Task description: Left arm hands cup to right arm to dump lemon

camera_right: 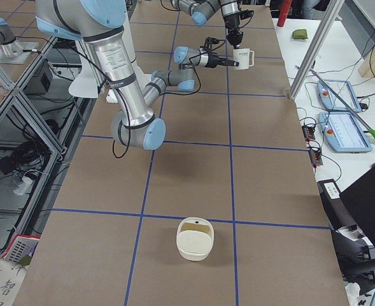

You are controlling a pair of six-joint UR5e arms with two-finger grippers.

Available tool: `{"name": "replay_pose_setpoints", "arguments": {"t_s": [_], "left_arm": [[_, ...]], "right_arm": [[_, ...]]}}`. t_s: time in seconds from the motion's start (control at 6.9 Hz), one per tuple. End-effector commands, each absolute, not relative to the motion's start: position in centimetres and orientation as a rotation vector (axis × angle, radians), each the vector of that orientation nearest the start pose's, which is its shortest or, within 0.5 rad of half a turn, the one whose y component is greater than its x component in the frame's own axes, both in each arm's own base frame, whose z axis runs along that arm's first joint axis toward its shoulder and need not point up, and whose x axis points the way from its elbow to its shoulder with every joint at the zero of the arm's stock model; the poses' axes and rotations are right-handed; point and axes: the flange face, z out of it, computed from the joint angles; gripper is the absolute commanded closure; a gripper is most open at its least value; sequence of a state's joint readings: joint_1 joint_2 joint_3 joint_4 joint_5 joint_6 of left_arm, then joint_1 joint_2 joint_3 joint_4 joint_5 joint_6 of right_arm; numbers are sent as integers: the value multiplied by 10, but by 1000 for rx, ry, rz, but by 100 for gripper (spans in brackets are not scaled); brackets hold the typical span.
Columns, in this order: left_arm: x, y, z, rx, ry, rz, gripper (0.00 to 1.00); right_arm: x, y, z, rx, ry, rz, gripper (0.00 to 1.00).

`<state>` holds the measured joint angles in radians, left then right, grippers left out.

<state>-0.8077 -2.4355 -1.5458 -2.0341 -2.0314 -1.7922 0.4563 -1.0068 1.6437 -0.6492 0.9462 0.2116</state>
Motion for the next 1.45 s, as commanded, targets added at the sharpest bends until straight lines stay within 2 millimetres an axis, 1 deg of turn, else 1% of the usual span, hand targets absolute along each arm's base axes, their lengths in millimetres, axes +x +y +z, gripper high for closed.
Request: {"name": "replay_pose_setpoints", "arguments": {"t_s": [0.0,0.29,0.58,1.01,1.3], "left_arm": [[419,-565,79,-7,1347,-573,100],[419,-565,79,-5,1347,-570,100],[419,-564,78,-7,1348,-567,100],[420,-562,76,-8,1353,-562,100],[420,-562,77,-13,1352,-559,100]], "right_arm": [[-480,-444,184,1480,-523,-209,4],[-483,-445,189,1475,-512,-211,4],[-483,-446,187,1480,-498,-197,4],[-489,-449,187,1476,-489,-198,4],[-487,-450,187,1481,-478,-185,4]]}}
